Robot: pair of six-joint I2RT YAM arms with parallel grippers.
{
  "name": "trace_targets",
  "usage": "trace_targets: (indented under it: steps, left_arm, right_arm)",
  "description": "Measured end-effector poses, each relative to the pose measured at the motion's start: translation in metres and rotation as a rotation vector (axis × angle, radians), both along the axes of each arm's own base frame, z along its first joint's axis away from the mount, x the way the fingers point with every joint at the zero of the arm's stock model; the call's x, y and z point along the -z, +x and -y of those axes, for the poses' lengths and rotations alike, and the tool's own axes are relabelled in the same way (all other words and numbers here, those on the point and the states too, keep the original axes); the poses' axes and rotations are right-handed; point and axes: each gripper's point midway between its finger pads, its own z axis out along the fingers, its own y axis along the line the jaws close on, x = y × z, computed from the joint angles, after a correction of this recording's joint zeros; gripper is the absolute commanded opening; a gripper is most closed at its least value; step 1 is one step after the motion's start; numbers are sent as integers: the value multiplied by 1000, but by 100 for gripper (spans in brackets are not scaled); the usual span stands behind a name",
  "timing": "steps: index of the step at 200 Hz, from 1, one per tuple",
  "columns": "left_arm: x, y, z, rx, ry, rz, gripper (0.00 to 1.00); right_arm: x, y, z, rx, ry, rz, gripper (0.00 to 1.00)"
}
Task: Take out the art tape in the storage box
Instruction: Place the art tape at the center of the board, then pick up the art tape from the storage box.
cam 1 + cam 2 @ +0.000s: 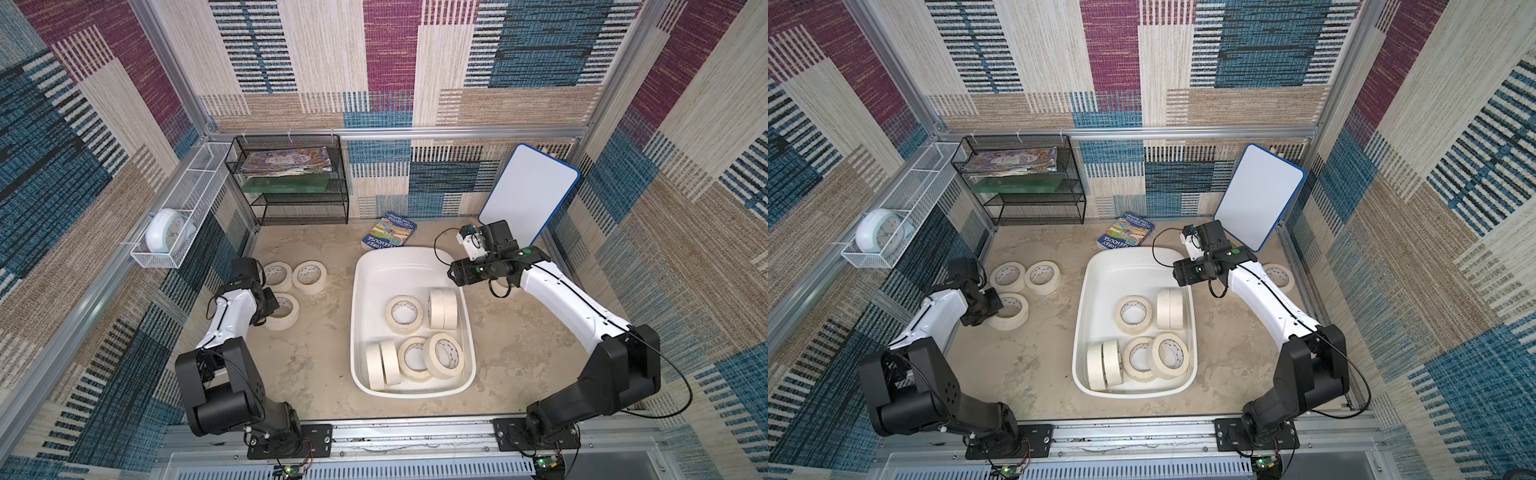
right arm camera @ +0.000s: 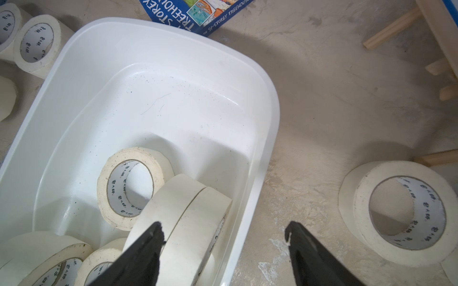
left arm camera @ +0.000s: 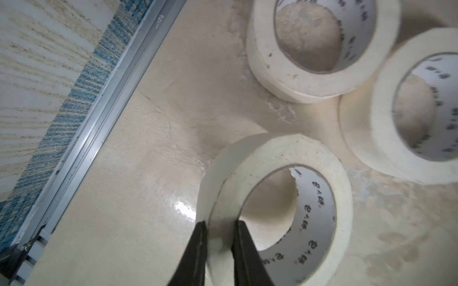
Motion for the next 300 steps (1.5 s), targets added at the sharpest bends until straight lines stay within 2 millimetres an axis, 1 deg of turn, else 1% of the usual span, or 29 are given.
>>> trace_targets:
  steps: [29, 48, 59, 86, 91, 99, 111, 118, 130, 140, 153, 170, 180, 198, 208, 219, 234, 246, 266, 282, 300]
  left_arm:
    - [22, 11, -15, -28, 26, -30, 0]
    - [32, 21, -23, -35, 40, -42, 0]
    - [35, 25, -27, -38, 53, -51, 0]
    - [34, 29, -34, -43, 90, -51, 0]
    - [34, 29, -35, -44, 95, -51, 3]
    - [33, 29, -37, -42, 108, -54, 12]
    - [28, 29, -39, -49, 125, -48, 36]
    - [24, 29, -41, -43, 141, -47, 49]
    - [16, 29, -42, -47, 155, -34, 65]
    - [9, 29, -42, -47, 165, -24, 76]
    - [-2, 28, -41, -48, 175, -5, 85]
    - [-16, 26, -38, -41, 184, 18, 89]
    - [-29, 24, -34, -35, 188, 45, 91]
    - [-59, 23, -21, -7, 188, 123, 93]
    - [-77, 23, -7, 28, 179, 176, 93]
    - [-97, 24, 14, 84, 170, 234, 93]
    - [-114, 23, 47, 179, 155, 279, 93]
    - [-122, 21, 77, 271, 136, 294, 93]
    - [-129, 13, 123, 412, 109, 305, 93]
    - [-130, 4, 154, 510, 81, 303, 92]
    - [-131, -6, 177, 588, 48, 299, 90]
  right_arm:
    - [-4, -6, -3, -14, 10, 10, 82]
    - [-4, -14, -13, -46, 18, 12, 82]
    - [-2, -20, -19, -67, 18, 6, 83]
    - [5, -30, -29, -102, 12, -12, 82]
    - [5, -31, -30, -105, 11, -13, 83]
    - [5, -33, -34, -114, 7, -12, 82]
    - [3, -37, -42, -138, 4, -5, 82]
    - [-1, -41, -51, -164, 6, 1, 82]
    - [-8, -45, -65, -200, 3, 19, 82]
    - [-12, -49, -79, -235, 2, 29, 82]
    - [-14, -52, -95, -274, -4, 35, 82]
    - [-9, -53, -113, -313, -24, 31, 81]
    - [1, -52, -123, -336, -37, 12, 80]
    - [22, -44, -132, -348, -71, -25, 77]
    - [36, -39, -136, -352, -90, -47, 75]
    - [50, -34, -140, -359, -111, -70, 73]
    - [70, -27, -147, -368, -132, -99, 73]
    - [86, -21, -152, -375, -150, -124, 71]
    - [107, -14, -157, -373, -172, -162, 70]
    - [117, -11, -159, -372, -182, -180, 69]
    - [124, -9, -159, -369, -189, -196, 69]
